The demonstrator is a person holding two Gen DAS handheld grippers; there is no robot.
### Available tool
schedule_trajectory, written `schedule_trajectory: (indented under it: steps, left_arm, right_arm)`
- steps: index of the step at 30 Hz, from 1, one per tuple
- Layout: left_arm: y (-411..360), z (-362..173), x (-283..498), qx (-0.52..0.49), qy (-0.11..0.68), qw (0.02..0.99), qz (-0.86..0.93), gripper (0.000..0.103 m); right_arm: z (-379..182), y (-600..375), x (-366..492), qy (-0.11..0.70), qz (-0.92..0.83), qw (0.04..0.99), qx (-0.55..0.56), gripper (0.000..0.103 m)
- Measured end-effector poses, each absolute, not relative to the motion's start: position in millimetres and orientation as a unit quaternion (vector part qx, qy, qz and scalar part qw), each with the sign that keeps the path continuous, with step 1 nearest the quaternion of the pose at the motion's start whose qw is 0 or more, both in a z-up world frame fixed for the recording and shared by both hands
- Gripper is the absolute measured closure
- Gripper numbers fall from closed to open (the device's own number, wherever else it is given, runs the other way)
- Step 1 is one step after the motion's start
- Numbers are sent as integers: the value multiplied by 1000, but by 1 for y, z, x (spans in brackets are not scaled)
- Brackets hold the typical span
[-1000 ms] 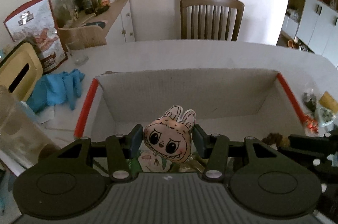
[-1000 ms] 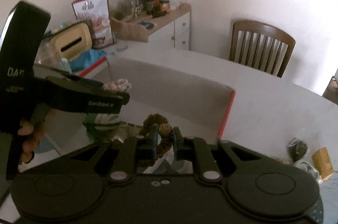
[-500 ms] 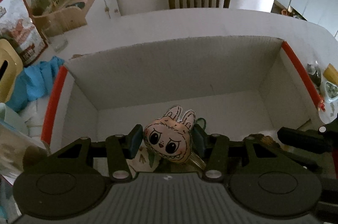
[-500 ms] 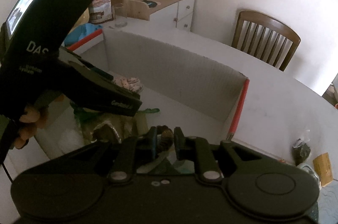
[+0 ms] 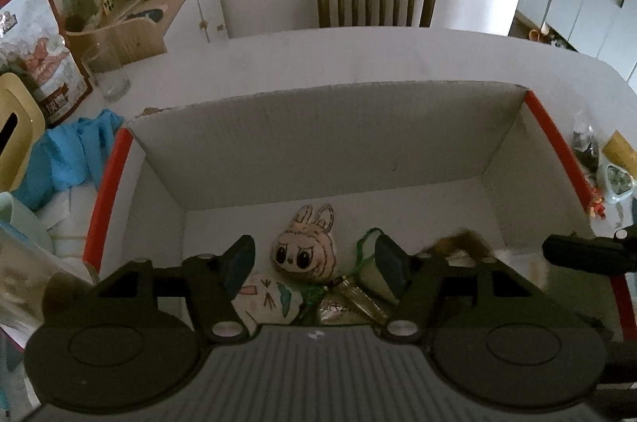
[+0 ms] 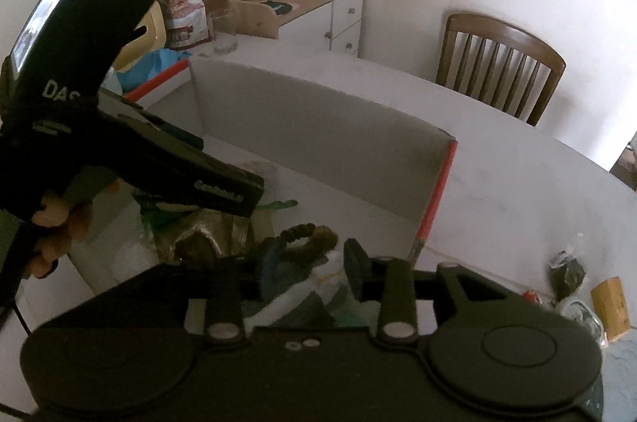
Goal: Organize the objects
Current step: 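Lower the bunny plush into the box with the left gripper while the right gripper drops the bead string in, then withdraw both grippers from the box back to the table items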
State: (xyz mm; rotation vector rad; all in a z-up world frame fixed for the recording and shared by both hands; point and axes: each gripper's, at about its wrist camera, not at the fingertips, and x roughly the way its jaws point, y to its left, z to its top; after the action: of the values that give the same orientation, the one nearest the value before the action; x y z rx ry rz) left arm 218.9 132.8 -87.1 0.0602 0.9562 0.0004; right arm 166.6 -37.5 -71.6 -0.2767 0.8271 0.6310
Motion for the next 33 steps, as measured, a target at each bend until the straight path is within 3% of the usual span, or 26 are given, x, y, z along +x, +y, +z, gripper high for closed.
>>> schedule_trajectory:
  steps: [5, 18, 24, 26, 29, 32, 33]
  left_arm:
    - [130, -80, 209, 21, 445, 895, -5, 37]
    - [110, -46, 172, 21, 406, 913, -26, 37]
    - [96, -30, 153, 23, 390, 920, -32, 31]
    - [90, -25, 148, 23, 386, 922, -31, 30]
    - [78, -19, 139, 29, 379, 924, -31, 30]
    - [67, -13, 132, 30, 372, 927, -30, 16]
    - [63, -10, 129, 28, 366, 930, -31, 16]
  right_arm:
    - [-65, -46, 165, 390, 298, 863, -119, 61]
    - [-40, -77, 153, 367, 302, 876, -78, 55]
    - [-30, -93, 144, 359, 305, 880, -61, 53]
    - [-26, -101, 139, 355, 304, 882, -52, 43]
    - [-20, -115, 134, 344, 300, 889, -43, 37]
    - [-17, -128, 131, 341, 297, 891, -35, 30]
    - [-16, -134, 130, 339, 296, 892, -32, 29]
